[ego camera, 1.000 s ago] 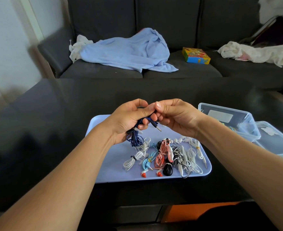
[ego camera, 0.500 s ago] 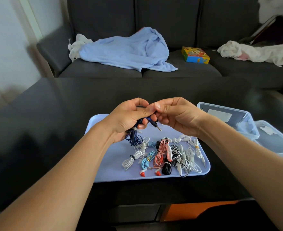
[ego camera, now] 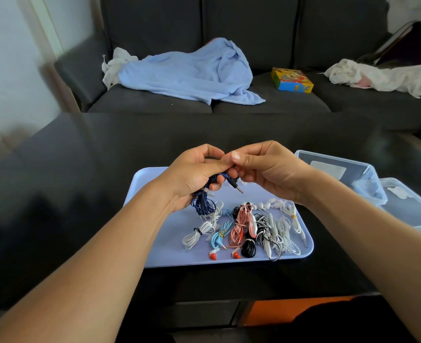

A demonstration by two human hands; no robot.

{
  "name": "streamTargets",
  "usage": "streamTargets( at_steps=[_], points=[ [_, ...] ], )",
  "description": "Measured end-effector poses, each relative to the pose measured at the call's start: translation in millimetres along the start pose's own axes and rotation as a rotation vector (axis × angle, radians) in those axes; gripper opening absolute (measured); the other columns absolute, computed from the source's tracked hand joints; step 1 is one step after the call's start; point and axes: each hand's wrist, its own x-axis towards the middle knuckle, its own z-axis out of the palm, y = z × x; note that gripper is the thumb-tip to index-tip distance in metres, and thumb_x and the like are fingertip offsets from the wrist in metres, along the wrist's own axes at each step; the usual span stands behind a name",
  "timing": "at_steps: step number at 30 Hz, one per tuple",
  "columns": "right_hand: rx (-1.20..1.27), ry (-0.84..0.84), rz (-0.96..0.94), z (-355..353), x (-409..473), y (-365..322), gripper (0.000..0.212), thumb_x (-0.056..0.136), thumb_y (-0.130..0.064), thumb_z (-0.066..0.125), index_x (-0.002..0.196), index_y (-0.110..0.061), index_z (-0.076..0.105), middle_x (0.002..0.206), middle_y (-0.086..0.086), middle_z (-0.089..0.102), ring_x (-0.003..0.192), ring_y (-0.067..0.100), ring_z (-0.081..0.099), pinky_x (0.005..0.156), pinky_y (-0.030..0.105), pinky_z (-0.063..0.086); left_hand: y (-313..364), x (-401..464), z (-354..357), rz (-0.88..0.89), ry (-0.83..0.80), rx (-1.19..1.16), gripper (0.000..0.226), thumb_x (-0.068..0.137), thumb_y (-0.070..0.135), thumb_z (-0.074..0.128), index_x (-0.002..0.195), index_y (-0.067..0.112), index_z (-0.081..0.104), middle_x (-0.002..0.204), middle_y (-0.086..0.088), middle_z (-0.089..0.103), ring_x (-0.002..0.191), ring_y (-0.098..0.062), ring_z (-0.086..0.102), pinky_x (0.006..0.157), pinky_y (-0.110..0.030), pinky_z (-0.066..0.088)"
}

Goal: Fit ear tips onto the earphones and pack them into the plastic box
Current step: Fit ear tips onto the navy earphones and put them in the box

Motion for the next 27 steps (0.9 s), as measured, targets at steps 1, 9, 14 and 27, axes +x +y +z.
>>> streamTargets(
  at_steps=[1,9,14,27],
  points=[
    [0.012,0.009,-0.02,-0.6,0.2,0.0,0.03,0.078,-0.019,0.07,0.101,0.001,0.074,0.079,0.013,0.068,0.068,0.013,0.059,0.06,0.016,0.05,0.5,0.0,-0.2,0.004,-0.001,-0.016,0.014,0.09,0.013,0.066,0.097,0.007,0.057,0.069,-0.008,0.068,0.049,-0.009,0.047,0.042,-0.017,0.036],
    [-0.134,0.236,-0.232,-0.6,4.0,2.8,0.013,0.08,-0.001,0.076,0.092,0.0,0.074,0.084,0.02,0.076,0.076,0.025,0.074,0.069,0.026,0.06,-1.8,4.6,-3.1,0.102,0.08,0.039,0.007,0.095,0.006,0.062,0.097,0.006,0.069,0.073,-0.005,0.072,0.05,-0.008,0.049,0.044,-0.018,0.038],
    [-0.012,0.249,-0.193,4.9,7.4,7.0,0.006,0.083,-0.001,0.073,0.089,-0.001,0.074,0.082,0.016,0.076,0.075,0.02,0.074,0.069,0.022,0.058,-4.5,6.2,-2.3,0.16,0.155,0.054,0.005,0.095,0.006,0.064,0.096,0.007,0.068,0.075,-0.005,0.074,0.051,-0.009,0.051,0.046,-0.019,0.04],
    [0.148,-0.056,-0.036,-6.1,9.4,10.7,0.03,0.09,-0.015,0.057,0.114,-0.003,0.069,0.081,0.006,0.066,0.074,0.01,0.056,0.067,0.016,0.049,-3.1,3.3,-2.3,0.025,0.064,-0.058,0.022,0.095,0.005,0.062,0.116,0.002,0.064,0.07,-0.003,0.069,0.05,-0.007,0.048,0.043,-0.017,0.037]
  ],
)
